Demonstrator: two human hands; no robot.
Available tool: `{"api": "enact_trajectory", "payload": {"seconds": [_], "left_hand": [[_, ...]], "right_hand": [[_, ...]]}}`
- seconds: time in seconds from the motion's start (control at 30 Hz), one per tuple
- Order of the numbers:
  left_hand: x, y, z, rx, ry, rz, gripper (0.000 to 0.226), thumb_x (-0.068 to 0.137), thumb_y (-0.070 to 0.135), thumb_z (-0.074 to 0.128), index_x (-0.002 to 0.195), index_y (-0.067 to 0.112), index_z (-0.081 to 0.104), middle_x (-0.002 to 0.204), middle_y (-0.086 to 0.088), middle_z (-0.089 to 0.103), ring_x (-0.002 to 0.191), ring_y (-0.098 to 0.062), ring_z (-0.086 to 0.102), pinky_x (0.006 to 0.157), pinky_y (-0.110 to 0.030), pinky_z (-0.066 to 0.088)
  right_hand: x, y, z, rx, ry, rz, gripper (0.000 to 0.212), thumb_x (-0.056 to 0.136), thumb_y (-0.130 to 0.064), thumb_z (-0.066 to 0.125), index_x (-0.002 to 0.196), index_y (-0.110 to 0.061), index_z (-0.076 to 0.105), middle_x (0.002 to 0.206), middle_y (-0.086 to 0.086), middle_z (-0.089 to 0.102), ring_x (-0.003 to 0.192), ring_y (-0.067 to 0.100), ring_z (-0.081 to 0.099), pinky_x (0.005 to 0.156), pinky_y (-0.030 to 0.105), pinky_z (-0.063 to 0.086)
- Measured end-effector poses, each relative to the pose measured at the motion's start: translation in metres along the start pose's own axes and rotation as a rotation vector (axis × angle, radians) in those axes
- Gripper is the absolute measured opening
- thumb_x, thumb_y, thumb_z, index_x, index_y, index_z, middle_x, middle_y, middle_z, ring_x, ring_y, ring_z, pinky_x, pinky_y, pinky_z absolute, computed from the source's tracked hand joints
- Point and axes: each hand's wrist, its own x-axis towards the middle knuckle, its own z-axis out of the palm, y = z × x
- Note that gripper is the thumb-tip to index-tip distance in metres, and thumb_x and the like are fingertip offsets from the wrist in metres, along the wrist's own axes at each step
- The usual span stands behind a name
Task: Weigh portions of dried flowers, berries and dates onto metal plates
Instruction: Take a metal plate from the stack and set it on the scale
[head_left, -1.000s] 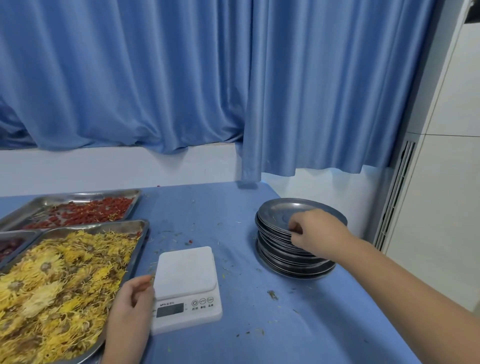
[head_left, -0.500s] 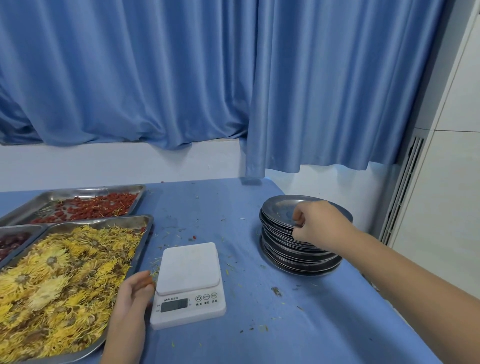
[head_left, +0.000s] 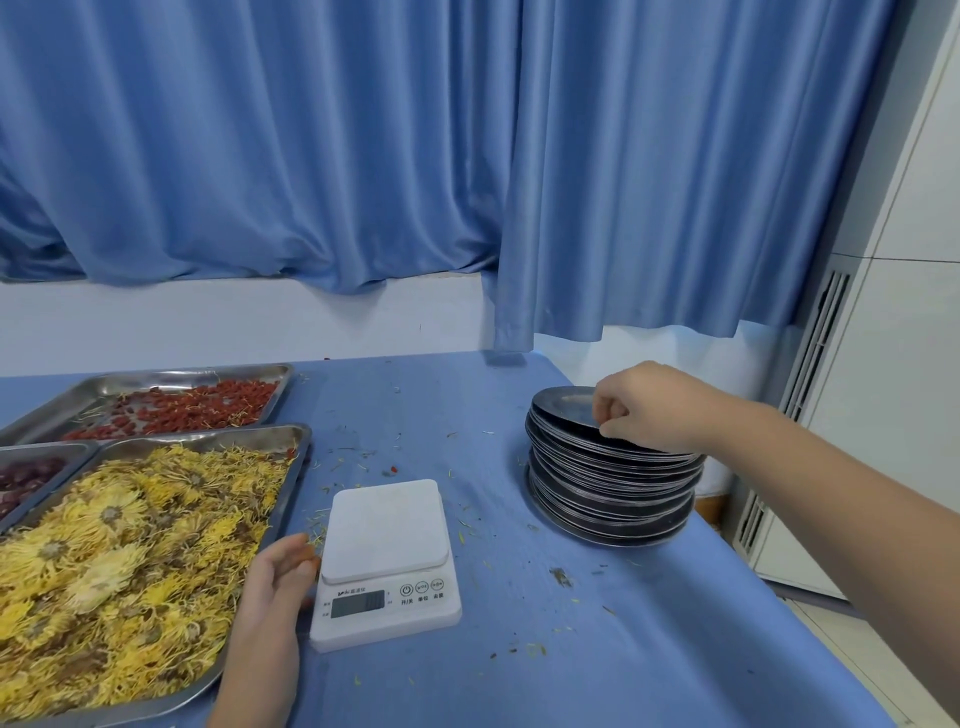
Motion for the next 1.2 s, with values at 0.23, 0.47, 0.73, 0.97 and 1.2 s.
{"api": "enact_trajectory", "payload": {"seconds": [0.23,0.47,0.73,0.97,1.2], "left_hand": [[-0.002,0.003,0.000,-0.007,-0.015,-0.012,0.021,0.101,0.010,0.045,0.109,0.028,0.054,0.111,0.006,0.059,0.101,-0.016,0.057,0.098,-0.048,0.043],[-0.006,-0.001,-0.002,0.008,-0.032,0.008,0.022,0.101,0.016,0.047,0.106,0.035,0.058,0.116,0.006,0.062,0.106,-0.013,0.059,0.086,-0.039,0.045],[-0.009,0.001,-0.002,0.035,-0.016,-0.024,0.016,0.098,0.031,0.050,0.103,0.042,0.062,0.111,0.012,0.065,0.103,-0.010,0.062,0.077,-0.033,0.045],[-0.012,0.003,0.000,-0.007,0.007,-0.014,0.026,0.102,0.040,0.036,0.110,0.034,0.060,0.112,0.001,0.068,0.101,-0.024,0.063,0.078,-0.035,0.047],[-0.013,0.004,0.002,-0.057,0.038,0.068,0.079,0.075,0.075,0.033,0.131,0.022,0.050,0.128,-0.001,0.060,0.114,-0.019,0.060,0.091,-0.039,0.049]], "right_hand": [[0.004,-0.012,0.013,-0.331,0.206,0.005,0.025,0.078,-0.009,0.047,0.101,-0.014,0.056,0.096,0.005,0.059,0.090,0.029,0.054,0.070,0.034,0.043],[-0.002,-0.018,0.017,-0.483,0.463,-0.019,0.007,0.082,-0.010,0.054,0.081,-0.007,0.060,0.082,0.008,0.056,0.079,0.032,0.053,0.055,0.032,0.025],[-0.016,-0.072,0.015,-0.310,0.743,-0.167,0.022,0.061,0.004,0.074,0.060,-0.003,0.053,0.062,0.012,0.050,0.049,0.031,0.050,0.041,0.026,0.025],[-0.020,-0.143,0.059,-0.227,0.809,-0.557,0.023,0.053,0.002,0.073,0.057,-0.010,0.054,0.057,0.006,0.047,0.043,0.023,0.041,0.038,0.026,0.024],[-0.007,-0.167,0.123,-0.195,0.663,-0.619,0.031,0.040,0.001,0.074,0.056,-0.014,0.051,0.057,0.002,0.046,0.042,0.018,0.038,0.039,0.024,0.019]]}}
